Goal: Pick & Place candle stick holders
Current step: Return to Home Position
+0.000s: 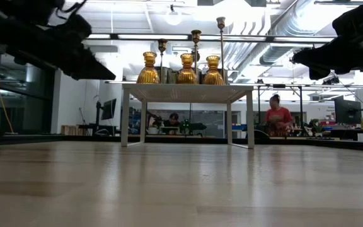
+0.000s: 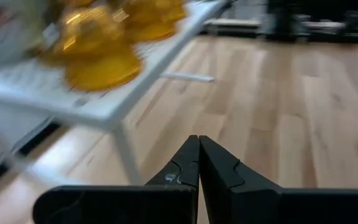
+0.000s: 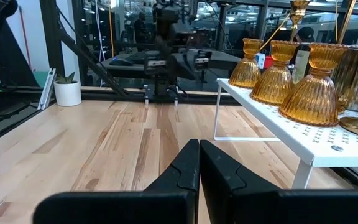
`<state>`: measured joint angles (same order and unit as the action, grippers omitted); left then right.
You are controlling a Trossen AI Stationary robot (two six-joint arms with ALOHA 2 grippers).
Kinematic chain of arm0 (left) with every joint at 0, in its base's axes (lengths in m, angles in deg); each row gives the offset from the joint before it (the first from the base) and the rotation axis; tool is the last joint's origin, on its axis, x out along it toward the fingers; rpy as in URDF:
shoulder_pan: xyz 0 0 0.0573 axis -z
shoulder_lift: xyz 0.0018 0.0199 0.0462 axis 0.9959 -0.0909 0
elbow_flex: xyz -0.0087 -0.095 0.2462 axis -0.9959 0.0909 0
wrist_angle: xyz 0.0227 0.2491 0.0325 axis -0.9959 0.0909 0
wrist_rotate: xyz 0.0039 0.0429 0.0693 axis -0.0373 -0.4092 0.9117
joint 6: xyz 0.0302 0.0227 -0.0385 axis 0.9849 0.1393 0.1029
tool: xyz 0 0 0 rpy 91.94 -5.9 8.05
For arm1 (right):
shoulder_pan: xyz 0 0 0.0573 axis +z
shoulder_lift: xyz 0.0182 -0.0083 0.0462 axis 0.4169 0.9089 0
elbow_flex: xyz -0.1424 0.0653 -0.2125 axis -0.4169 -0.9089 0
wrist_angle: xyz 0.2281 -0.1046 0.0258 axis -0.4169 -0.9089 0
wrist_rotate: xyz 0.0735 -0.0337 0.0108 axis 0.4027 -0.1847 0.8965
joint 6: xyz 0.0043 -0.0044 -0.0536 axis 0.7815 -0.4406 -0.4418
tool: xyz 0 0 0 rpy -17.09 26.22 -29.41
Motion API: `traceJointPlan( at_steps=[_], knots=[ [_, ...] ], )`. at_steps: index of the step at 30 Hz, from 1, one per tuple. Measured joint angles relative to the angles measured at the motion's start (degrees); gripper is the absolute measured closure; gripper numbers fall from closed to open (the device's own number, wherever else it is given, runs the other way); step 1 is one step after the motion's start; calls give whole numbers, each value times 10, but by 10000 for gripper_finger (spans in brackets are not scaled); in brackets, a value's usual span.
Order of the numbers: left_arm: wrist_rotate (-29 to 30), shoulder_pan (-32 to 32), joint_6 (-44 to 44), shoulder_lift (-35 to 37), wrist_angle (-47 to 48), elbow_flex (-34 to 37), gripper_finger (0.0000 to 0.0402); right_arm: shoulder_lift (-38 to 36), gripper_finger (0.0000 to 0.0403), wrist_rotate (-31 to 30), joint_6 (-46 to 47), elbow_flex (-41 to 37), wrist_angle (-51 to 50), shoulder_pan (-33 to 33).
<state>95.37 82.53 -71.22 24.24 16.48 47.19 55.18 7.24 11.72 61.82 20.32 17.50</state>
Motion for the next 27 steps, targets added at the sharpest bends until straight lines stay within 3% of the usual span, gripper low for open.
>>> traceJointPlan(
  at_steps=[5,13,27],
  knots=[
    [-75,0,76,36,-69,54,401,0,399,0,0,0,0,0],
    [-107,0,73,96,-117,114,401,0,399,0,0,0,0,0],
    [-144,0,89,221,-54,140,401,0,399,0,0,0,0,0]
  ],
)
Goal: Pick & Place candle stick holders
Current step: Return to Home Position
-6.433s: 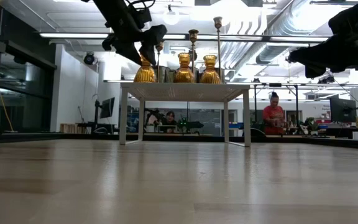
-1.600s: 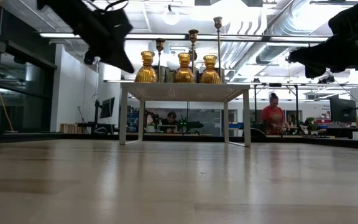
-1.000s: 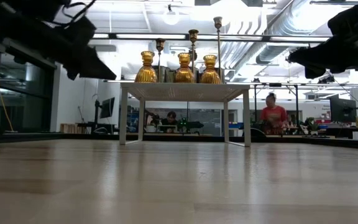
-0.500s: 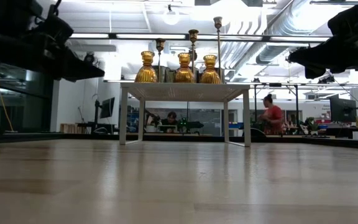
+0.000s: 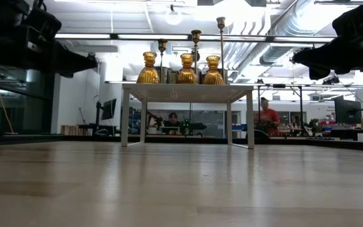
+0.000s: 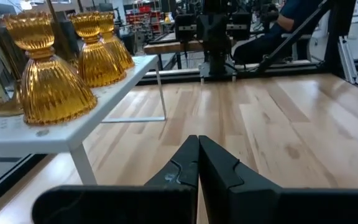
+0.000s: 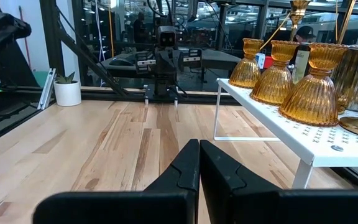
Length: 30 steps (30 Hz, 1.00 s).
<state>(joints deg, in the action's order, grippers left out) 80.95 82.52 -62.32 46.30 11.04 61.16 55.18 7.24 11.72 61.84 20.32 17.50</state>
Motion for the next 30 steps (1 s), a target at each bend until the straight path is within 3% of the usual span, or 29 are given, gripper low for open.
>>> traceJointPlan(
  at_steps=[14,17,21,30],
  knots=[
    [-5,0,13,191,189,1,401,0,399,0,0,0,0,0],
    [-27,0,13,221,194,1,401,0,399,0,0,0,0,0],
    [-52,0,13,221,197,2,401,0,399,0,0,0,0,0],
    [-45,0,12,222,197,2,402,0,399,0,0,0,0,0]
  ],
)
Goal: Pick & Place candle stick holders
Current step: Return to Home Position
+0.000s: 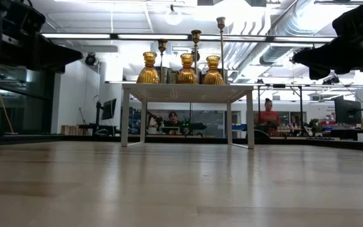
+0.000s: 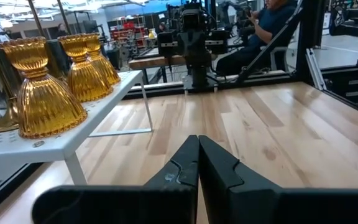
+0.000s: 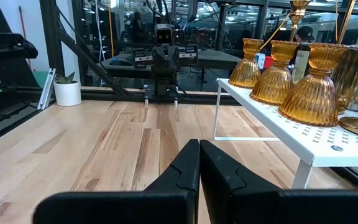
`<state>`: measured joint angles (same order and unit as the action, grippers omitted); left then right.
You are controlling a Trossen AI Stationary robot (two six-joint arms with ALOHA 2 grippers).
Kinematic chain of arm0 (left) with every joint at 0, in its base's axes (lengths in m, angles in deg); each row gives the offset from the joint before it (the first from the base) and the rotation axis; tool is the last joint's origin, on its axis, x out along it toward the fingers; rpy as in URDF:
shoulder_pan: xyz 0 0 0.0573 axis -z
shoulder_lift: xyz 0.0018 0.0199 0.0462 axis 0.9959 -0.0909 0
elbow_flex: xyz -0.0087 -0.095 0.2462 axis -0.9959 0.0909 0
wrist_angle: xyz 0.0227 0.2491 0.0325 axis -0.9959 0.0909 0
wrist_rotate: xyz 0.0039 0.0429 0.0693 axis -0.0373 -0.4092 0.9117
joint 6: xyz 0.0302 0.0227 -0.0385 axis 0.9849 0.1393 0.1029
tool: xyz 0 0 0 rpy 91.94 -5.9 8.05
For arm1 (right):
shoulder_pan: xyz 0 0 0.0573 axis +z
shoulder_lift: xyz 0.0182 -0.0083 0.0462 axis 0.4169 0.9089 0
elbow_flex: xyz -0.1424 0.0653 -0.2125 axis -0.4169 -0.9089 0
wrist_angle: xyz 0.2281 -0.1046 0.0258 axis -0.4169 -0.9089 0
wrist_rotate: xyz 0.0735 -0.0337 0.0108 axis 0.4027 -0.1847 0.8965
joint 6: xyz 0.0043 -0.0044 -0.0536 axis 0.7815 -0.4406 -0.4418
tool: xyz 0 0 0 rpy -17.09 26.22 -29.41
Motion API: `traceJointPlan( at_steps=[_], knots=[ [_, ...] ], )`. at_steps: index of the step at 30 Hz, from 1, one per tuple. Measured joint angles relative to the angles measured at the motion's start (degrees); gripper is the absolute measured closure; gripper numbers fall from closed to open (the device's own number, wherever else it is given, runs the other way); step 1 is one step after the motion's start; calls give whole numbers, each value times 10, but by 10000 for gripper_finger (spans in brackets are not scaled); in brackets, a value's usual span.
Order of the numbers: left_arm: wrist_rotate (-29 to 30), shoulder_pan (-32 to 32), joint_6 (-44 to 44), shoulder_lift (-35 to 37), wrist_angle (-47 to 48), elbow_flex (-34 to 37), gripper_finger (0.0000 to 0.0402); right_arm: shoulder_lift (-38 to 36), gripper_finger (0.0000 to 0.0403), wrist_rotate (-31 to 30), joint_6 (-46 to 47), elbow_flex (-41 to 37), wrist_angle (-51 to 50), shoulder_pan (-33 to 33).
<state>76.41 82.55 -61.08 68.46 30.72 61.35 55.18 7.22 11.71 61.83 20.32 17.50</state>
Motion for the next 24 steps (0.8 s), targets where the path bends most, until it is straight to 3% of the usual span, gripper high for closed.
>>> traceJointPlan(
  at_steps=[24],
  knots=[
    [1,0,-1,-6,0,0,401,0,399,0,0,0,0,0]
  ],
)
